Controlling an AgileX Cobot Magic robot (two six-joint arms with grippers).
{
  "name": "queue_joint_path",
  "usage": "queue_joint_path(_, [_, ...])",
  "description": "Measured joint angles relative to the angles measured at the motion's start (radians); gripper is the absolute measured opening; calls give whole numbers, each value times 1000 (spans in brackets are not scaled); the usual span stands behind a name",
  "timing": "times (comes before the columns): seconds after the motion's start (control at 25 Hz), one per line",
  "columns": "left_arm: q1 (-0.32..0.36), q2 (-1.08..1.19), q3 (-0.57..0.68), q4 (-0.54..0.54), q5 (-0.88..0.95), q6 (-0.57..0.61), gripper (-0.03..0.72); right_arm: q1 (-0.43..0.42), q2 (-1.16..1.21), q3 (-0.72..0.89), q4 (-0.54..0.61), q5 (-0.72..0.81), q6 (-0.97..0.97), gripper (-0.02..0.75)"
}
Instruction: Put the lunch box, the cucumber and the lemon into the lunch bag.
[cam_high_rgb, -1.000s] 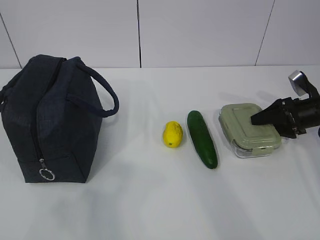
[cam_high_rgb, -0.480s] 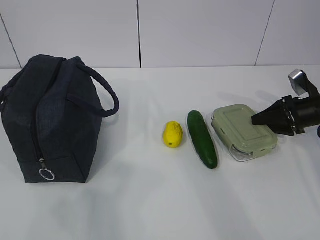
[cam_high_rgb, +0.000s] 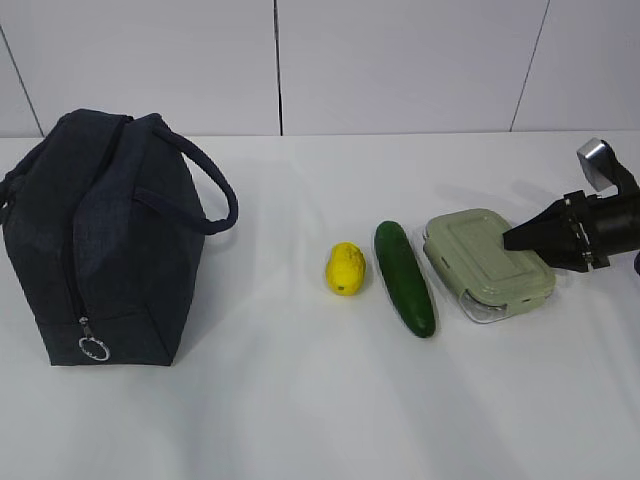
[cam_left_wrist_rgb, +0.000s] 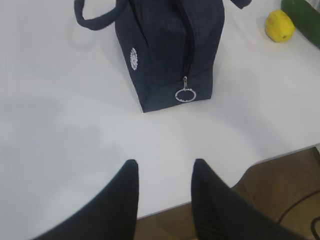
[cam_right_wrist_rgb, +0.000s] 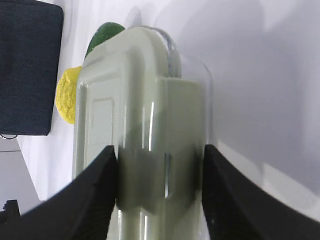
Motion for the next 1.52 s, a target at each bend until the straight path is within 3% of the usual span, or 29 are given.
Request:
queue_joint_path(0.24, [0,368,-109,-60,-34,-10,239,0,0,0,0,0,3,382])
queue_joint_path(0.56, [0,849,-380,-94,-75,-26,246,0,0,0,0,1,5,382])
queue_joint_path(0.84, [0,1172,-577,-101,-92,-9,398,0,0,0,0,2,6,382])
queue_joint_path(1.12, [0,1325,-637,-112,-112,44,419,0,0,0,0,2,8,382])
queue_joint_path(1.36, [0,1427,-642,-118,-128,75,405,0,0,0,0,2,8,382])
queue_joint_path(1.44, [0,1444,-642,-118,-129,79,351,0,0,0,0,4,8,382])
queue_joint_path(1.52, [0,1449,-642,-120,-129,79,241,0,0,0,0,4,8,382])
